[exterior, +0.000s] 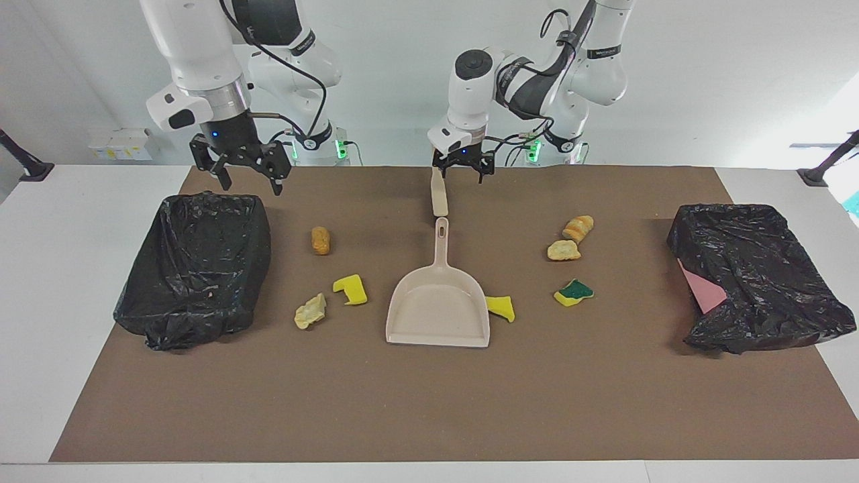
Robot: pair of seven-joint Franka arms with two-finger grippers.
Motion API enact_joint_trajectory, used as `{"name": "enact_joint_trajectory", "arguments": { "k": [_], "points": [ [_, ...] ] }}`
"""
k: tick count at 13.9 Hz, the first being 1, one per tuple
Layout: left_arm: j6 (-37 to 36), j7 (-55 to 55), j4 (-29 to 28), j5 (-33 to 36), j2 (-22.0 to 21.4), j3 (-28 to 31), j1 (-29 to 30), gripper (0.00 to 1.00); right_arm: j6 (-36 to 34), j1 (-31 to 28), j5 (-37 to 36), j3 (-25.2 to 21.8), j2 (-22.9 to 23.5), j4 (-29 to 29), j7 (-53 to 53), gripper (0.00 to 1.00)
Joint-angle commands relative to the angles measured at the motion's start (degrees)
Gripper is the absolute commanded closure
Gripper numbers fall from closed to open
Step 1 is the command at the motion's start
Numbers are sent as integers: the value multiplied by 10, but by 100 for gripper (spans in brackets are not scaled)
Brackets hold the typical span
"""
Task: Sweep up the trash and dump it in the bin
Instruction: 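Grasp the beige dustpan handle with the right gripper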
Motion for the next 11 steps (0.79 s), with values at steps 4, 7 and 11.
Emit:
{"name": "enact_joint_trajectory", "arguments": {
  "k": [4, 7, 11],
  "points": [
    [101, -70, -94, -2, -30, 12, -63, 0, 85, 95, 2, -1, 62, -22, 132, 0],
    [115, -79, -95, -2, -20, 12, -76, 8, 178, 133, 18, -1, 78, -68, 174, 0],
    [116, -137, -94, -2, -13, 13, -81, 100, 197, 177, 18, -1, 110, -75, 193, 0]
  ]
}}
